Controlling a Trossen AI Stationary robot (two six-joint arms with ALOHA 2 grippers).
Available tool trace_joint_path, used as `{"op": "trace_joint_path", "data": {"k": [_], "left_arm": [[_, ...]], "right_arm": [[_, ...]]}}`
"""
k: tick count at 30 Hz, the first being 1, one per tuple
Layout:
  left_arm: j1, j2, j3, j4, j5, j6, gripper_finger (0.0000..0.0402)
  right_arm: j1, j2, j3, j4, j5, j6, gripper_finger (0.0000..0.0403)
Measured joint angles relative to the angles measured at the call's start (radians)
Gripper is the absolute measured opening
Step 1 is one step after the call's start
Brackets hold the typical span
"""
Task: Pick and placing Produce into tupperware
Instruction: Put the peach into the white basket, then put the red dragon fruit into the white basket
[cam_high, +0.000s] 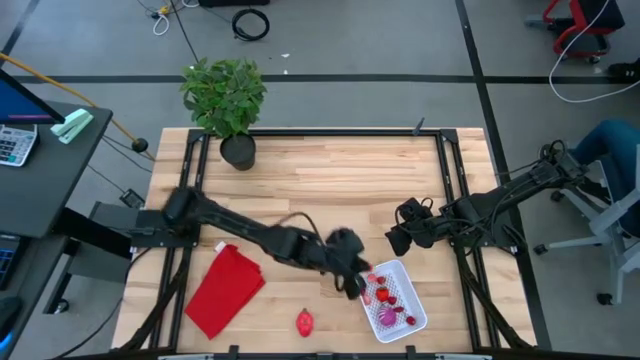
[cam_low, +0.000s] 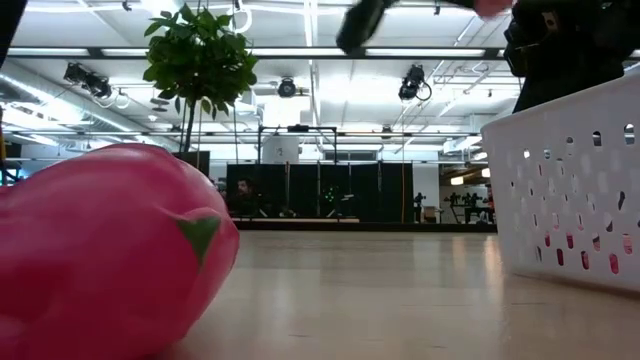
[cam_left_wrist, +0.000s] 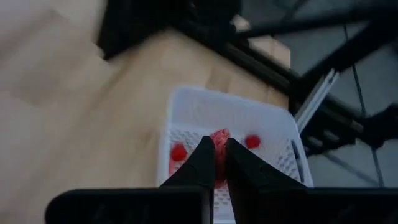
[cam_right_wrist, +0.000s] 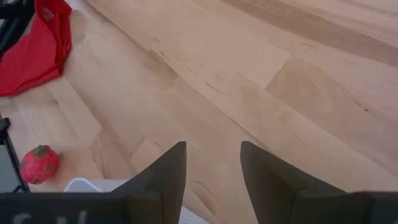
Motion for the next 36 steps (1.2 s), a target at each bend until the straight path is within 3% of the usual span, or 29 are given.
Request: {"op": "trace_joint_path", "data": {"k": [7,12,21,30,36], "left_arm": [[-0.043,0.186,0.135,0.002,0.04,0.095,0.0029],[-0.06,0.279,0.208,0.007,0.133,0.194,0.0032],[-0.042,0.329,0.233,-0.02,0.136,0.19,0.0042],[-0.011,0.32,0.233,-0.011,0.158,0.159,0.0127],[0.033,0.296,0.233,-0.01,0.367,0.003,0.0176]], "right_arm": [[0.0,0.0,0.0,-0.004,0.0,-0.004,0.016],[0.0,0.0,0.0,-0.005,0.0,-0.008,0.016],[0.0,0.0,0.0,-0.008,0.0,-0.016,0.016],[0.0,0.0,0.0,-0.008,0.0,-0.035,0.016],[0.0,0.0,0.0,-0.008,0.0,-0.036,0.016]]}}
